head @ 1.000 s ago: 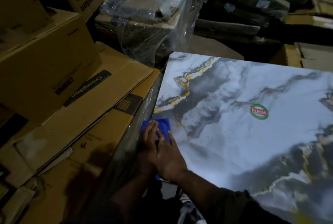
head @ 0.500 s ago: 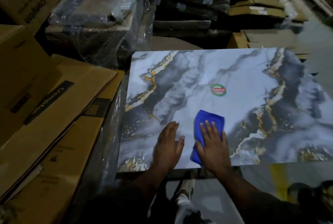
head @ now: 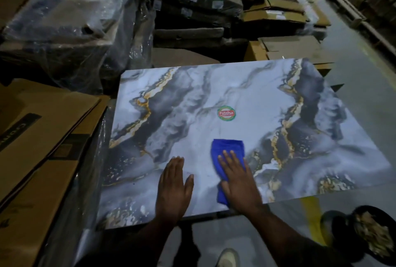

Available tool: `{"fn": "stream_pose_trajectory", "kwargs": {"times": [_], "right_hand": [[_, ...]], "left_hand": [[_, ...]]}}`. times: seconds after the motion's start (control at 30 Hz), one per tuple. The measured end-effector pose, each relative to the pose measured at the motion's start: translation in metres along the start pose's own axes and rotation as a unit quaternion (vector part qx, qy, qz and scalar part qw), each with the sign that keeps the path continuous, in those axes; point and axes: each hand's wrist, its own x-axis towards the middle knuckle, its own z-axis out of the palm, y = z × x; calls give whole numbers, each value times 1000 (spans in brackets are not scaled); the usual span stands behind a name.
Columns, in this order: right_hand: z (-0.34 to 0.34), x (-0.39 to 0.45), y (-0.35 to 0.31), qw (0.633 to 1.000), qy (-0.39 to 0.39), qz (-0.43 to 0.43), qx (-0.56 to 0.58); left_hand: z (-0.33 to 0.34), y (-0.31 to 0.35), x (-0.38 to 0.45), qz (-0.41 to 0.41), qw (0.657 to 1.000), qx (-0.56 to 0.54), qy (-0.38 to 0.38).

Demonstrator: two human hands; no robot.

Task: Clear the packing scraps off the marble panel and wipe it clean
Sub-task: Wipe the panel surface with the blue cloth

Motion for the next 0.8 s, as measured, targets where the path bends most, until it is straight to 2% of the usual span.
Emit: {"fn": "stream_pose_trajectory", "kwargs": {"times": [0.13,0.2,0.27,0.33,0.4,0.47,0.53,0.6,0.67,0.8], "right_hand": [[-19,-13,64,985,20,171,-30],[-18,-9,57,965,37,256,-30],[-10,-1,28,960,54,275,-7],[-1,5,-10,981,67,183,4],[7,2,-40,998,49,30,-2],[7,-4,-42,995,16,-94,-2],[4,-9,-14,990,3,-138,-13],[-2,-14,31,997,6,-80,-23],[-12,-22,85,999,15,37,-23],[-31,-38,152,963,42,263,-36]], "left_hand": [[-2,2,0,-14,998,54,-36],[-1,3,0,-17,997,66,-43],[0,4,-1,-12,997,73,-35],[1,4,0,-5,997,80,-13],[3,4,0,5,996,90,8],[4,5,2,10,995,97,14],[2,6,2,10,995,102,10],[-1,9,3,7,994,106,2],[-3,13,5,0,994,109,-6],[-9,19,9,-6,991,131,-27]]}}
